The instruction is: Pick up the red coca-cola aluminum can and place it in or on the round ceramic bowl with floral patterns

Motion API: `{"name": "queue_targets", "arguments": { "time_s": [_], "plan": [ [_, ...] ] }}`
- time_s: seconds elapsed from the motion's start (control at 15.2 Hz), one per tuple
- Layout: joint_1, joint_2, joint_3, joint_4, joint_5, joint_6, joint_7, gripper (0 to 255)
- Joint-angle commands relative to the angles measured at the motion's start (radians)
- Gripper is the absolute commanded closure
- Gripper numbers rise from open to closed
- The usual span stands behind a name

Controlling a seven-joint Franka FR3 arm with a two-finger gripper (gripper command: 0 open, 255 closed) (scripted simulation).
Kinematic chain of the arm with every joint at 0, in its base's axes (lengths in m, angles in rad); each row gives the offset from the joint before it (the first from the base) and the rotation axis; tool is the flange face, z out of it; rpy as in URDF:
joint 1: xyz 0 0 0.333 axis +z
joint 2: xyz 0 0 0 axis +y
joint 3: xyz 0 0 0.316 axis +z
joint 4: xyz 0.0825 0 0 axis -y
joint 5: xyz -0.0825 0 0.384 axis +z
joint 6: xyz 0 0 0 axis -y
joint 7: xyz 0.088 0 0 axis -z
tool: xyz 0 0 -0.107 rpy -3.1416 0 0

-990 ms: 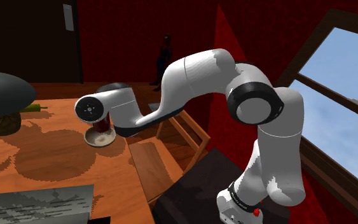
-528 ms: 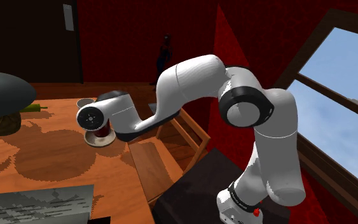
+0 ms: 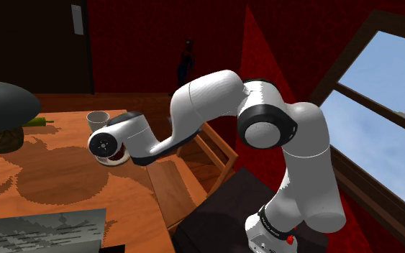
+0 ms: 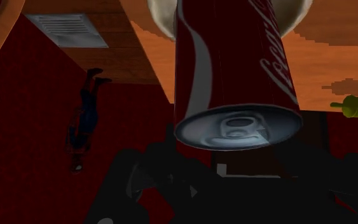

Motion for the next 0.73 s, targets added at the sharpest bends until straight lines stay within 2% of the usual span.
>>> {"name": "queue_targets", "arguments": {
  "time_s": [0.0,0.66],
  "plan": [
    [0.002,0.02,-0.003,0.009,-0.009,0.005,0.016,255],
    [0.005,0.056,-0.009,0.024,-0.025,0.014,0.045,255]
  ]
}}
